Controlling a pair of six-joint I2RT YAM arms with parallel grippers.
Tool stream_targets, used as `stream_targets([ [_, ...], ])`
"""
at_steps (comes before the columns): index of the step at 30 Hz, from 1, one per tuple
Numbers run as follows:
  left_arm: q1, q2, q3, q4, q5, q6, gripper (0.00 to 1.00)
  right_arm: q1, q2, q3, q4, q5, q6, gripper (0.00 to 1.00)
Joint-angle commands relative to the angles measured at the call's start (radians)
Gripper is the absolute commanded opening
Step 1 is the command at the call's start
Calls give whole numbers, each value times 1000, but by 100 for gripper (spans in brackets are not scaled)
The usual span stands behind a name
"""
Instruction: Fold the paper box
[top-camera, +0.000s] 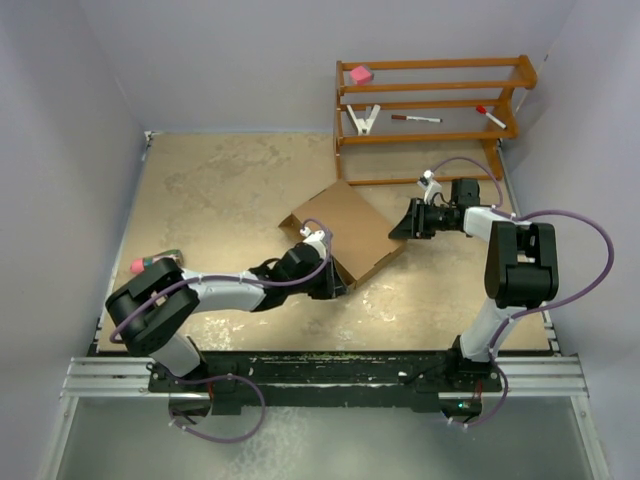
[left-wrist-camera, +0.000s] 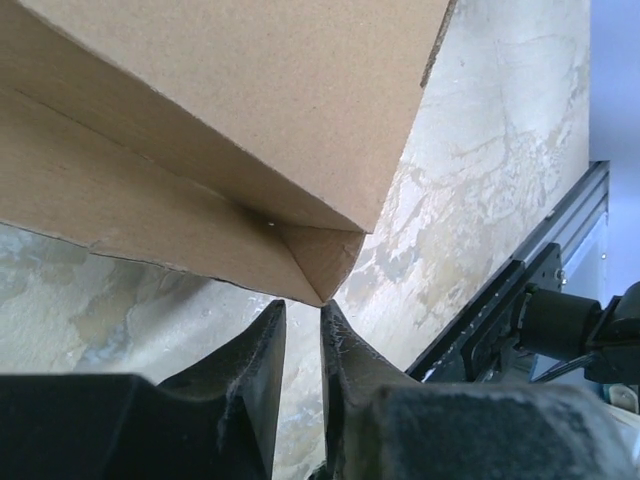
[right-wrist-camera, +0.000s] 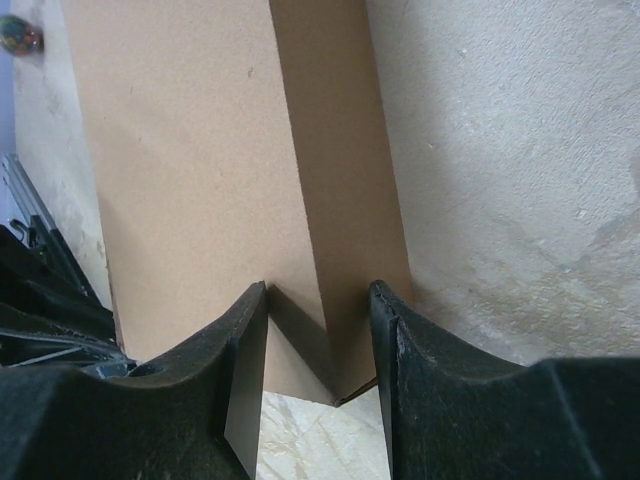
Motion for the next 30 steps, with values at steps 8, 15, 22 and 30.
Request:
stream_targets([
  [8, 92, -256, -77, -119, -32, 136, 55, -1, 53, 0, -16, 132, -60, 44],
  [15, 308, -396, -112, -133, -46, 137, 91, -1, 51, 0, -16, 135, -61, 44],
  [22, 524, -288, -63, -57, 74, 71, 98, -1, 53, 0, -16, 133, -62, 44],
  [30, 557, -63, 46, 52, 129, 32, 98, 0, 55, 0, -18, 134, -62, 44],
])
